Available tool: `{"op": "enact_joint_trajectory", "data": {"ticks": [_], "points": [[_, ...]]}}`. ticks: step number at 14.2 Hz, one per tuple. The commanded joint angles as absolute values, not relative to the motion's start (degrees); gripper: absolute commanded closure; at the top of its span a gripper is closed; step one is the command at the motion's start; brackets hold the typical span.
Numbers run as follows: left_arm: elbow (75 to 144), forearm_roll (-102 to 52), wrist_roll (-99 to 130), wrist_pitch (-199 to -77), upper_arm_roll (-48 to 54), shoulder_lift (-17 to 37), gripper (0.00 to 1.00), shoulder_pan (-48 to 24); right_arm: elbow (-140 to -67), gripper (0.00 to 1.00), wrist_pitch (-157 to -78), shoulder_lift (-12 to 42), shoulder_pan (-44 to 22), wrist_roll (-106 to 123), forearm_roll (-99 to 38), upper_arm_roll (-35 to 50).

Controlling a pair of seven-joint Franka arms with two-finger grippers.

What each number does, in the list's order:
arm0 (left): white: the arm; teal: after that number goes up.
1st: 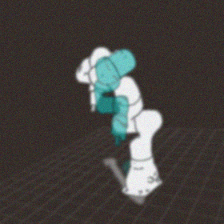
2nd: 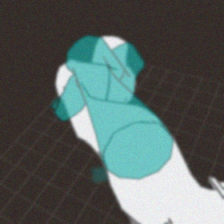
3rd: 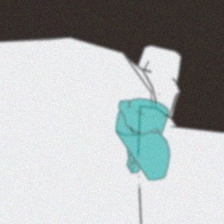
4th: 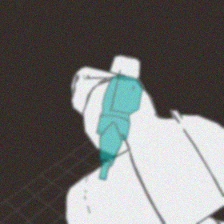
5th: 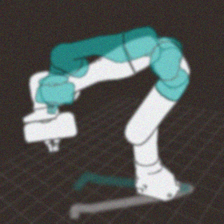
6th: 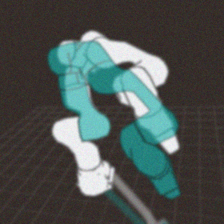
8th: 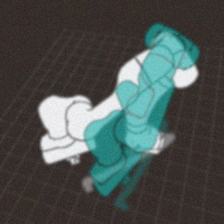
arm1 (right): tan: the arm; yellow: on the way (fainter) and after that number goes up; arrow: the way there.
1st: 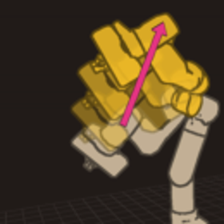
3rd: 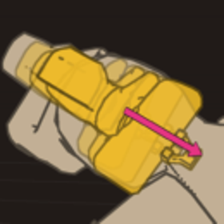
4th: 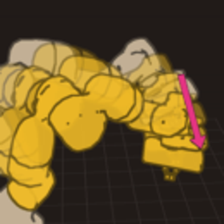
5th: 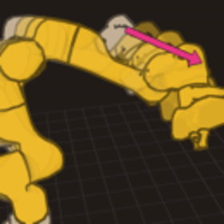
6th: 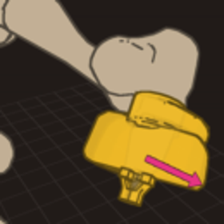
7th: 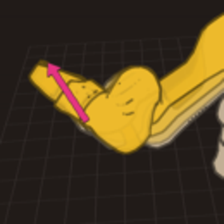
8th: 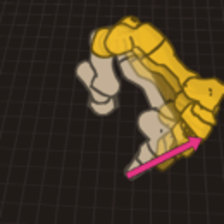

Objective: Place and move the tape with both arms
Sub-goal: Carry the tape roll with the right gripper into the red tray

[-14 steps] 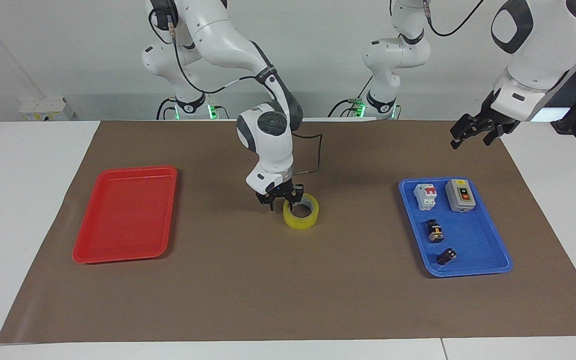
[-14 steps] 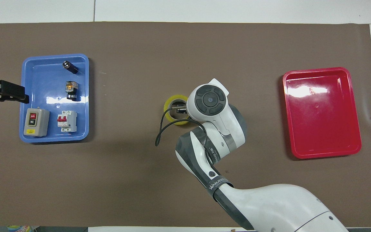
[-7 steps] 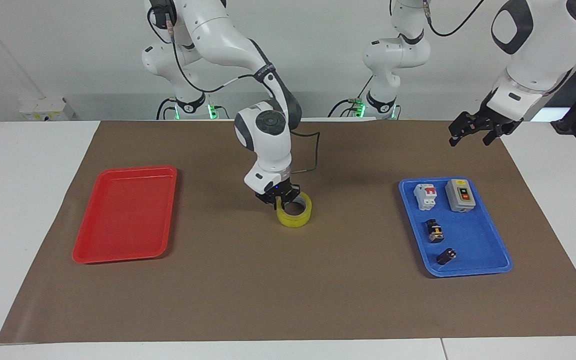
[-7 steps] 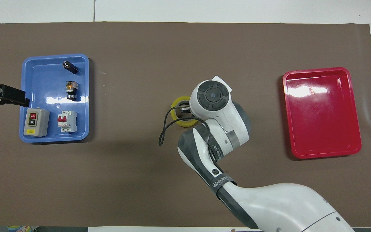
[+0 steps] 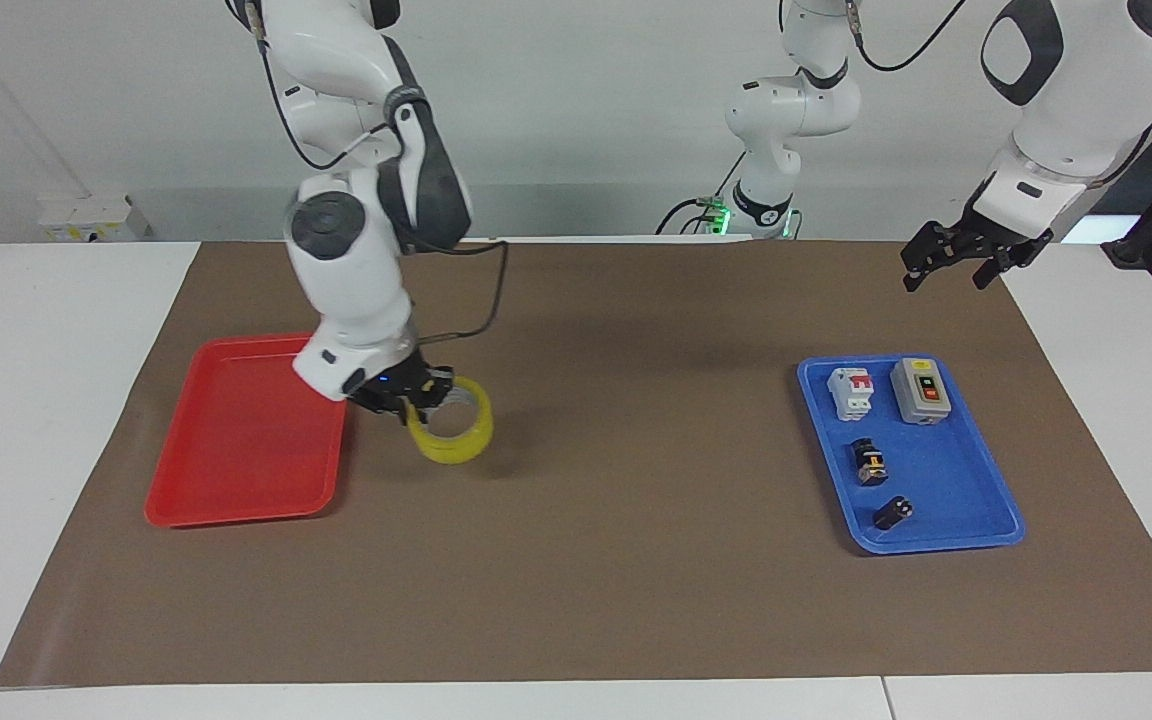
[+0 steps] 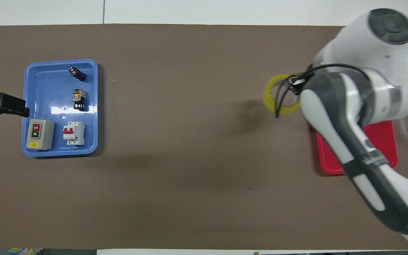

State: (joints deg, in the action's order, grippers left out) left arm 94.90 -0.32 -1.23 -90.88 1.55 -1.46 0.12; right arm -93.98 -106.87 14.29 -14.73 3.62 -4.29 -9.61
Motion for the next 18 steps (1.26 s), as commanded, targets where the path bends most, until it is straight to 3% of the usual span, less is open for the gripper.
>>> {"op": "enact_joint_trajectory", "data": {"ticks": [1,5,9,18], "points": [[95.18,1.14,-2.20,-90.09,1.85,-2.46,0.00,0.09,-97.64,1.00,-103.63,10.55,-4.34,19.89,-4.66,-8.44],[95.19,1.05,-1.76,-90.09,1.85,-2.81,0.00,0.18,-102.98,1.00,-108.79,9.15,3.86,30.84,-4.13,-8.61],[95.10,1.14,-1.76,-90.18,1.76,-3.16,0.00,0.70,-118.80,1.00,-126.53,4.93,5.18,33.57,-2.46,-8.61],[95.19,1.05,-1.76,-90.18,1.76,-3.16,0.00,0.79,-121.20,1.00,-133.23,8.35,7.03,33.31,-2.11,-8.53]]}}
